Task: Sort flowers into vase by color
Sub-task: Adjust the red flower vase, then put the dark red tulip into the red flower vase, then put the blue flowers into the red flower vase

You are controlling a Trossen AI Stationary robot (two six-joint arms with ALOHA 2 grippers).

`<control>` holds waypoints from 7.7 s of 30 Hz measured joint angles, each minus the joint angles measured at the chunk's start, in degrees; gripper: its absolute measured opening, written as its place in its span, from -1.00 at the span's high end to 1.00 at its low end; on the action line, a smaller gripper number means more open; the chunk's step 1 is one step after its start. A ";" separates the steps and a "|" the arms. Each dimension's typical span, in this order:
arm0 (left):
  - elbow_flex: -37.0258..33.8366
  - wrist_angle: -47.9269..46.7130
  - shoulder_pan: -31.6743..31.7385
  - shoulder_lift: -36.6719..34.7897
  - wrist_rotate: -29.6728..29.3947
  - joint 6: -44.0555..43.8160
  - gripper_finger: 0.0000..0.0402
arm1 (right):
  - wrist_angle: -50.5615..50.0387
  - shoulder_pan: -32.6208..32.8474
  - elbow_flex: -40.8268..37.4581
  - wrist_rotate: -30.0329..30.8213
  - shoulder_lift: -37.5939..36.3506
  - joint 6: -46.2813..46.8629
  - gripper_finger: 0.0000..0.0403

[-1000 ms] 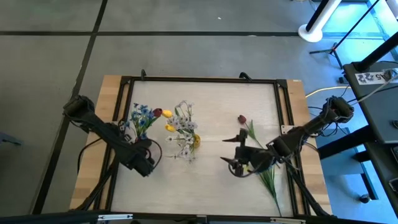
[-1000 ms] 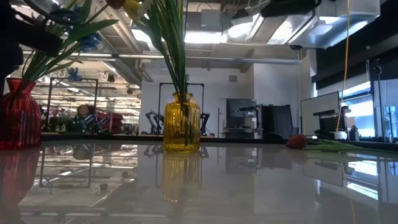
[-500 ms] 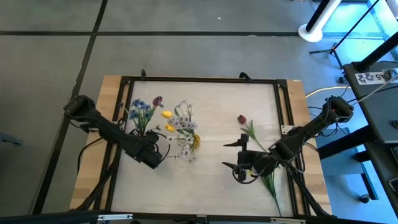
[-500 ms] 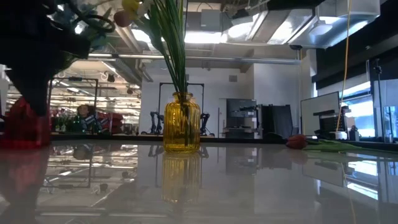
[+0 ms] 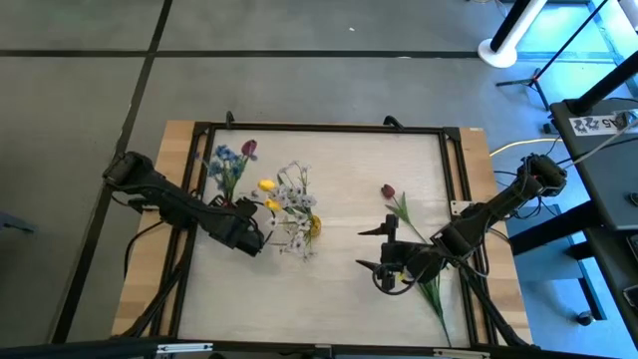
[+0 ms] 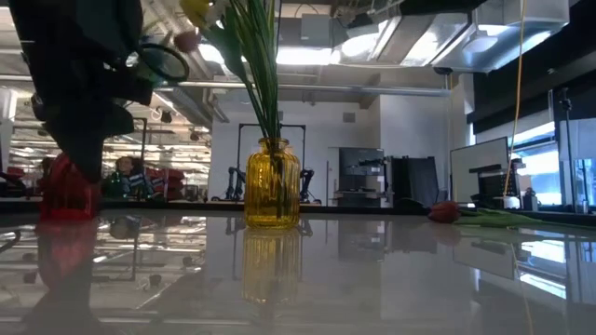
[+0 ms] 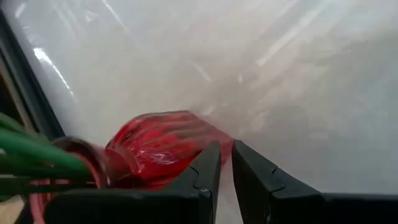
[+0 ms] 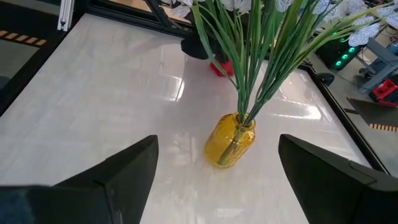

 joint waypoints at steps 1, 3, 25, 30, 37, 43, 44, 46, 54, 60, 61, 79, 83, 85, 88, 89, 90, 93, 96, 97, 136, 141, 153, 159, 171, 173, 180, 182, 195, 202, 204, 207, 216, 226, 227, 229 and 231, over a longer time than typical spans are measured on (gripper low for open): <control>-0.01 -0.03 0.28 0.00 -0.56 -0.10 0.81 | 0.00 0.00 0.00 -0.10 0.00 -0.01 -0.64; -0.01 0.19 0.64 -0.38 -1.60 -0.21 0.81 | 0.00 0.00 0.02 -0.17 0.00 -0.02 -0.64; 1.95 1.47 -14.20 -20.39 5.14 -1.89 0.81 | -23.50 -16.90 0.02 -9.01 0.00 33.01 -0.64; 2.01 15.54 -20.05 -23.06 -1.58 6.24 0.81 | -40.31 -27.15 0.02 -16.31 1.22 37.62 -0.64; 2.04 37.70 -22.42 -23.05 -5.40 31.45 0.81 | -47.55 -38.75 -0.15 -23.37 8.53 34.04 -0.63; 2.04 40.42 -22.44 -23.02 -3.53 36.14 0.81 | -46.09 -46.48 -0.15 -27.50 13.67 28.43 -0.31; 2.04 40.42 -22.44 -23.02 -3.53 36.15 0.81 | -45.48 -47.45 -0.15 -28.21 14.38 27.87 -0.22; 2.04 40.36 -22.67 -23.02 -3.53 36.16 0.81 | -43.58 -49.14 -0.15 -30.88 15.85 26.36 -0.05; 2.04 39.27 -26.02 -25.52 -9.39 37.72 0.81 | -40.49 -49.25 0.08 -33.44 19.12 23.73 0.73; 2.04 40.47 -27.02 -31.95 -22.56 42.19 0.81 | -38.39 -46.00 3.21 -28.66 15.26 21.84 0.88; 2.04 41.04 -27.01 -32.73 -24.19 42.82 0.81 | -38.42 -45.13 4.68 -26.39 14.04 21.17 0.87; 2.04 58.30 -27.01 -29.37 -25.22 55.29 0.51 | -12.96 -5.06 34.07 -5.17 3.75 -1.70 0.95; 2.04 65.51 -27.05 -23.18 -22.24 59.38 0.30 | -6.74 1.53 34.07 -6.07 6.51 -1.07 0.90; 2.04 71.43 -27.05 -18.79 -21.04 64.22 0.24 | -2.03 3.51 34.07 -6.24 9.28 -1.15 0.91; 2.04 81.99 -27.05 -11.39 -20.67 73.21 0.20 | 7.35 4.58 34.01 -7.28 14.14 -2.64 0.95; 2.04 85.67 -27.05 -8.97 -20.68 75.80 0.19 | 10.50 4.54 34.01 -8.24 15.81 -3.46 0.96; 2.04 89.31 -27.05 -6.71 -20.73 77.95 0.19 | 13.55 4.52 34.01 -9.10 17.61 -4.61 0.96; 2.04 98.97 -26.81 -0.67 -20.83 82.64 0.19 | 22.27 4.33 33.93 -10.74 22.11 -8.86 0.95; 2.02 107.00 -25.87 3.96 -19.97 83.03 0.19 | 28.94 3.63 33.92 -11.22 24.43 -14.55 0.91; 2.02 109.80 -25.27 5.17 -18.34 82.24 0.19 | 30.79 3.19 33.94 -11.22 25.01 -15.64 0.91; 3.00 111.10 -31.95 -0.55 -25.76 92.64 0.98 | 22.37 4.07 33.99 -5.07 25.94 -16.63 -0.56; 3.04 104.50 -40.24 -11.28 -37.30 102.67 0.98 | 21.95 9.31 33.99 3.90 25.57 -16.66 -0.71; -9.62 94.39 -37.93 -31.59 -48.93 102.27 0.97 | 18.53 15.55 28.86 23.89 25.57 -3.94 -0.64; -16.87 94.90 -33.50 -46.81 -49.15 107.79 0.97 | 18.32 17.10 26.42 26.28 25.57 0.83 -0.64; -22.89 87.29 -31.86 -63.63 -50.23 109.79 0.97 | 7.19 13.95 26.14 29.71 25.57 15.61 -0.64; -23.85 87.31 -31.86 -64.54 -50.37 109.51 0.97 | 7.36 12.67 26.14 29.13 25.57 16.33 -0.64; -27.43 85.75 -31.86 -64.83 -50.95 105.45 0.97 | 9.00 9.43 26.14 24.11 25.49 16.55 -0.64; -28.25 84.52 -31.86 -64.88 -51.34 103.01 0.97 | 9.61 8.75 26.14 22.74 25.41 16.55 -0.64; -28.41 71.77 -30.52 -64.93 -62.61 81.16 0.91 | 6.77 2.65 26.14 7.44 24.63 16.58 -0.64; -28.41 74.06 -30.42 -65.05 -62.65 75.69 0.74 | -0.32 -2.04 26.16 2.56 24.06 18.05 -0.64; -28.41 74.06 -30.42 -65.05 -62.68 72.13 0.68 | -1.97 -2.73 26.16 2.21 24.06 17.91 -0.64; -28.41 74.02 -30.65 -65.05 -61.34 65.33 0.56 | -3.23 -3.13 26.16 2.42 24.06 18.01 -0.64; -28.41 72.53 -32.85 -65.17 -62.50 58.96 0.27 | -6.08 -2.97 26.25 -0.21 23.43 22.22 -0.64; -28.41 63.25 -33.22 -64.98 -62.46 61.32 0.43 | -6.97 -2.97 26.25 -3.25 23.43 26.08 -0.64; -28.38 63.65 -33.25 -64.96 -61.87 61.31 0.46 | -6.92 -2.97 26.25 -3.25 23.43 26.10 -0.64; -28.41 66.15 -33.28 -64.86 -59.62 63.78 0.51 | -6.91 -2.98 26.25 -3.25 23.43 26.01 -0.64; -28.38 71.04 -33.42 -64.89 -56.83 68.69 0.53 | -6.91 -3.00 26.25 -3.25 23.43 25.61 -0.64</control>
